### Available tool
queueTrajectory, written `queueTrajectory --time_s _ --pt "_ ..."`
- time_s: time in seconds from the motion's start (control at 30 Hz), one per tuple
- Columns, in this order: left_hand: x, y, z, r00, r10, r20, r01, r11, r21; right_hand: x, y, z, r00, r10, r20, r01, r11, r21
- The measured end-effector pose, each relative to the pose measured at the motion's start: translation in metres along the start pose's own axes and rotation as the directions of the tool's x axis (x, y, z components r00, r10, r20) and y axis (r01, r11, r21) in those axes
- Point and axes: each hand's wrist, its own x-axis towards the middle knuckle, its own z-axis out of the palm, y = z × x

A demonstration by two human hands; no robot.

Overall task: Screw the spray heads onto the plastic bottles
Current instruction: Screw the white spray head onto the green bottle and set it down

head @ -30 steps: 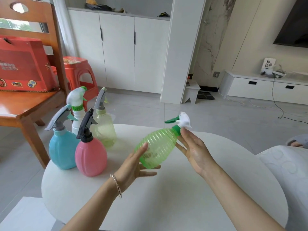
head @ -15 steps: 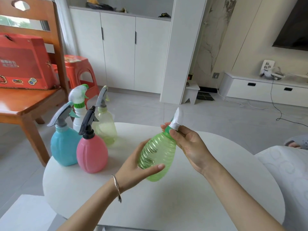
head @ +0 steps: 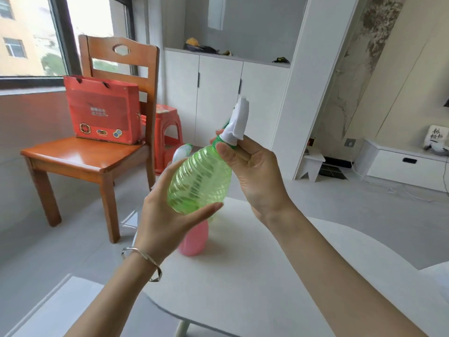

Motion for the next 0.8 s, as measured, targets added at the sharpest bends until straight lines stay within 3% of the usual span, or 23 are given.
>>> queueTrajectory --time_s 0.37,0.57,0.8 --pt "-0.004 -0.046 -0.080 0.994 -0.104 -0.018 0.100 0.982 -0.160 -0.009 0.053 0.070 0.943 0.245 0.226 -0.214 0.965 -0.153" --pt "-0.024 -0.069 -0.089 0.982 -0.183 0.036 0.187 0.964 -0.191 -0.030 0.084 0.079 0.937 0.300 0.178 -0.240 0.925 -0.294" --pt "-0.033 -0.100 -0.108 0.926 -0.257 0.276 0.274 0.961 -0.024 -0.068 0.121 0.072 0.969 0.240 0.050 -0.214 0.927 -0.309"
